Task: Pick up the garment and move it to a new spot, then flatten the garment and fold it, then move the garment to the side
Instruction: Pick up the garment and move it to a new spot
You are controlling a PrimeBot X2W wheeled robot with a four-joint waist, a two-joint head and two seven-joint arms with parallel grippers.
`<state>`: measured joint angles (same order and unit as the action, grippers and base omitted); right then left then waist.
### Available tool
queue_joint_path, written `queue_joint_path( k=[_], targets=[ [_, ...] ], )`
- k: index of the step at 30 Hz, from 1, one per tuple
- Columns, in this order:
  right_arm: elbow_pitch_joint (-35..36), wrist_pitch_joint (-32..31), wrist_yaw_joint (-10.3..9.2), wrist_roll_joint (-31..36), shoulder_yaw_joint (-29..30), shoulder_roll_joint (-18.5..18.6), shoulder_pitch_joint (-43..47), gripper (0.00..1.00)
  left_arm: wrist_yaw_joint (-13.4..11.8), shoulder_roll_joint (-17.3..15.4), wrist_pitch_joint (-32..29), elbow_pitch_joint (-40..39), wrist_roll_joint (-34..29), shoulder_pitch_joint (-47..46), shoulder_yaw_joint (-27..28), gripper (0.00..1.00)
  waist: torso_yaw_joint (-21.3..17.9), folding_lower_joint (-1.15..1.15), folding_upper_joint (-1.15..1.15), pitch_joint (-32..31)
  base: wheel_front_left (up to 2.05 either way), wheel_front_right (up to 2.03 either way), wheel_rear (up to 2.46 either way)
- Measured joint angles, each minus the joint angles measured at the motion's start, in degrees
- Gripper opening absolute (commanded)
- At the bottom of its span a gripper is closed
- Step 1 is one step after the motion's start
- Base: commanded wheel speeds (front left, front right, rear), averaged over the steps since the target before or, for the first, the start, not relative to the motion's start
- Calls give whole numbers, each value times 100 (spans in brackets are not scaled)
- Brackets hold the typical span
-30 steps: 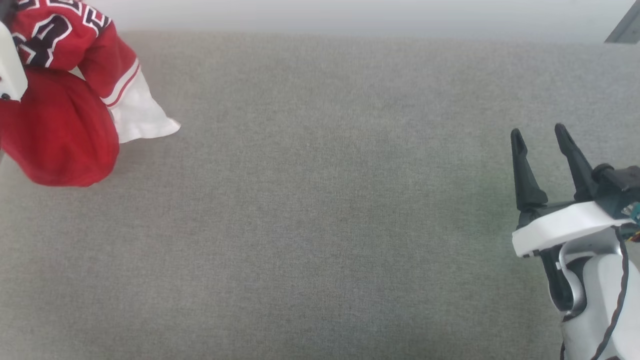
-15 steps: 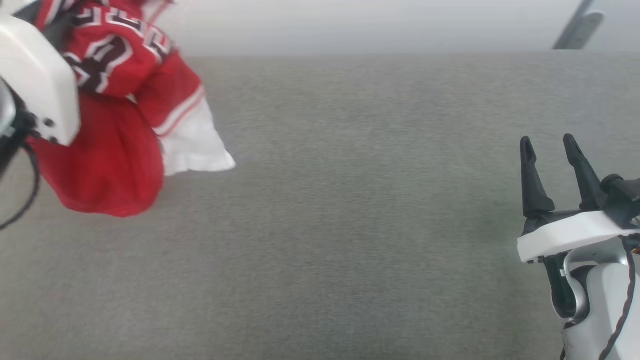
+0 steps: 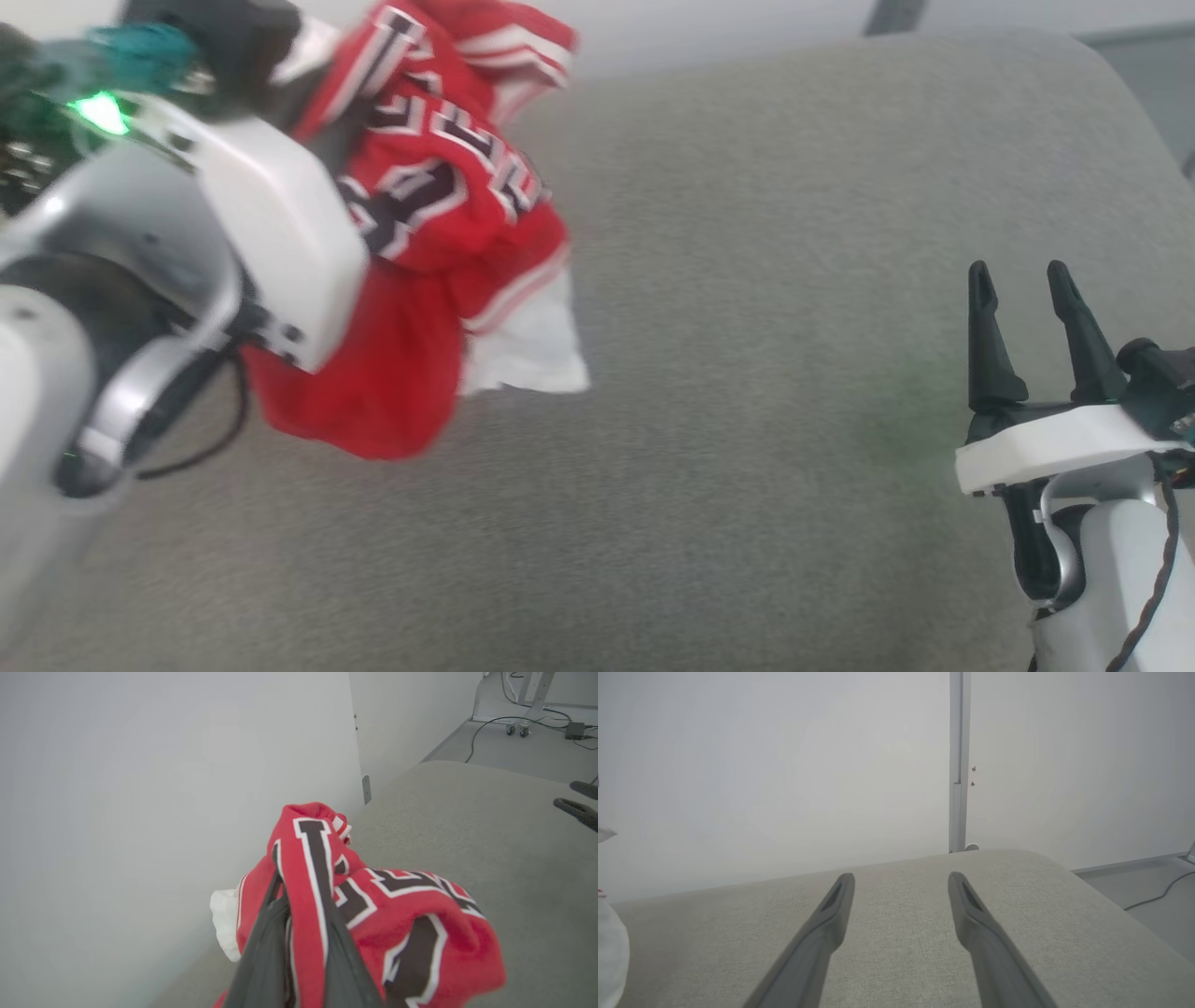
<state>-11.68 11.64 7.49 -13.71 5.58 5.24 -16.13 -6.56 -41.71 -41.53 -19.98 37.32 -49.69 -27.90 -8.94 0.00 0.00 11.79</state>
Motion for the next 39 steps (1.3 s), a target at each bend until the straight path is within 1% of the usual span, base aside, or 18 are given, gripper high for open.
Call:
queue_joint_path(
  k=[1, 5, 10, 13, 17, 24, 25, 26, 32, 33, 34, 35, 39],
  targets=[
    [-31, 33, 0, -3, -3, -30, 0, 100, -9, 104, -31, -13, -9, -2, -132, 0, -147, 0, 0, 57, 0, 0, 0],
    [-159, 103, 0, -46, -54, -74, -1, 100, -58, 252, -71, 129, -8, 155, -339, 0, -380, 0, 0, 201, 0, 0, 0],
    [-321, 198, 0, -103, -163, -140, -38, 100, -82, 375, 9, 672, 130, 658, -542, 0, -548, 0, 0, 381, 0, 0, 0],
    [-411, 236, 0, -138, -250, -160, -75, 100, -41, 424, 137, 1096, 200, 944, -657, 0, -604, 0, 0, 452, 0, 0, 0],
    [-511, 270, 0, -146, -346, -178, -171, 100, 66, 504, 233, 1762, 281, 1215, -813, 0, -625, 0, 0, 512, 0, 0, 0],
    [-628, 307, 0, -162, -470, -193, -304, 100, 385, 743, 326, 2897, 460, 1340, -1047, 0, -604, 0, 0, 568, 0, 0, 0],
    [-642, 307, 0, -162, -489, -196, -305, 100, 437, 770, 338, 3023, 450, 1339, -1089, 0, -602, 0, 0, 575, 0, 0, 0],
    [-642, 307, 0, -162, -489, -196, -305, 100, 437, 770, 338, 3023, 450, 1339, -1089, 0, -602, 0, 0, 575, 0, 0, 0],
    [-695, 315, 1, -162, -522, -198, -375, 100, 624, 1001, 417, 3663, 505, 1205, -1162, 0, -584, 0, 0, 589, 0, 0, 0],
    [-708, 315, 0, -162, -515, -198, -380, 100, 662, 1034, 443, 3742, 514, 1184, -1171, 41, -576, 0, 0, 579, 0, 0, 0],
    [-719, 316, 0, -162, -504, -198, -379, 100, 691, 1068, 503, 3821, 514, 1172, -1180, 93, -564, 0, 0, 564, 0, 0, 0],
    [-726, 322, 0, -160, -497, -194, -378, 100, 716, 1113, 554, 3886, 522, 1166, -1176, 100, -548, 0, 0, 544, 0, 0, 0],
    [-733, 326, 0, -143, -472, -167, -348, 100, 836, 1229, 876, 3991, 549, 1164, -1167, 100, -455, 0, 0, 436, 0, 0, 0]
  ],
)
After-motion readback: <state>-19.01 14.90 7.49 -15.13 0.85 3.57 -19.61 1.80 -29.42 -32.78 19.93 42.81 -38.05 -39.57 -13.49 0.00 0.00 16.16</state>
